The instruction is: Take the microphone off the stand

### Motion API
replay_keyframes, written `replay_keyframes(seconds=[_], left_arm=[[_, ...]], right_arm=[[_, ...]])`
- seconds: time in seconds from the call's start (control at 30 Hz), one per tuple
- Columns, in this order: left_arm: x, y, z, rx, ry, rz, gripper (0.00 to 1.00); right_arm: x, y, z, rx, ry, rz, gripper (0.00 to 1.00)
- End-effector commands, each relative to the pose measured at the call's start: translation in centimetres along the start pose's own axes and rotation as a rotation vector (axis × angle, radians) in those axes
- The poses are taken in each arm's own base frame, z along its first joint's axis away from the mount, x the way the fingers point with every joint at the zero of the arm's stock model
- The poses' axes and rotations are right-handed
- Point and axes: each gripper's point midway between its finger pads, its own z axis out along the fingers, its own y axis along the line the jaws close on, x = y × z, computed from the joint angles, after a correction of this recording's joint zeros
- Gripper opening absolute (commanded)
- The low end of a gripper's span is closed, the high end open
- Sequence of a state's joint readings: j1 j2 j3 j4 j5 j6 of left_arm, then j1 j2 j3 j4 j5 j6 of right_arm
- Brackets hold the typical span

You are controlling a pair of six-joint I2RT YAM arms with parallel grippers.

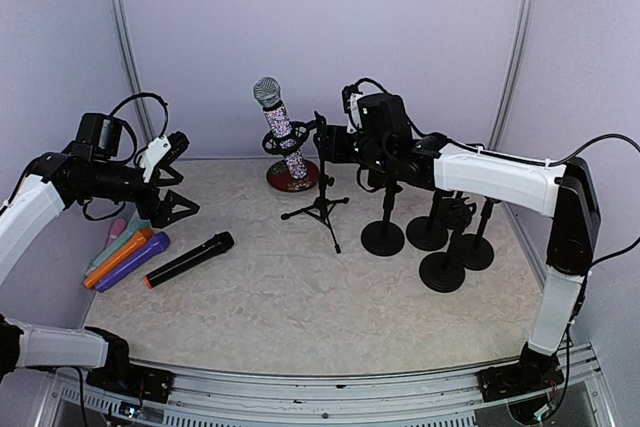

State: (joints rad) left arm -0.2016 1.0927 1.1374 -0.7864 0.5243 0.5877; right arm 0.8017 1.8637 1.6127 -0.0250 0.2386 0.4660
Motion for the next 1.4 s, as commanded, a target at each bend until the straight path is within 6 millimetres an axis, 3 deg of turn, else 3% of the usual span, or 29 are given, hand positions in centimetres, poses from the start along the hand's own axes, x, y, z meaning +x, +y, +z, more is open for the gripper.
replay_keyframes(seconds=[0.0,0.23,0.5,0.73,0.93,1.2,1.37], left_arm=[[-0.2,-0.4,-0.3,0.024,-0.007,0.01,0.92],[-0.5,-0.5,-0.5,0.034,-0.009,0.003,0.9],[-0.9,-0.7,-1.3,0.027,-0.013,0.018,0.9],[-1.1,-0.8,-1.8,0.018,-0.012,0.034,0.9],[-1.1,-0.8,-1.7,0.024,-0.01,0.028,0.89],[-1.0,-1.0,-2.0,0.019,-0.009,0.043,0.89],[-1.5,-0.9,-1.8,0.031,-0.029,0.025,0.89]], right_arm=[[-1.4,-0.3,-1.7,-0.014,-0.033,-0.081,0.69],[-1.3,-1.2,-0.1,0.009,-0.019,-0.168,0.64],[-2.6,-0.4,3.1,0.023,-0.058,-0.281,0.6],[-1.6,-0.2,4.7,0.019,-0.037,-0.307,0.52],[-1.0,0.0,5.5,0.001,-0.048,-0.31,0.41],[-0.5,1.0,5.4,-0.032,-0.043,-0.307,0.01],[-0.7,2.9,3.4,-0.076,-0.063,-0.28,0.0]])
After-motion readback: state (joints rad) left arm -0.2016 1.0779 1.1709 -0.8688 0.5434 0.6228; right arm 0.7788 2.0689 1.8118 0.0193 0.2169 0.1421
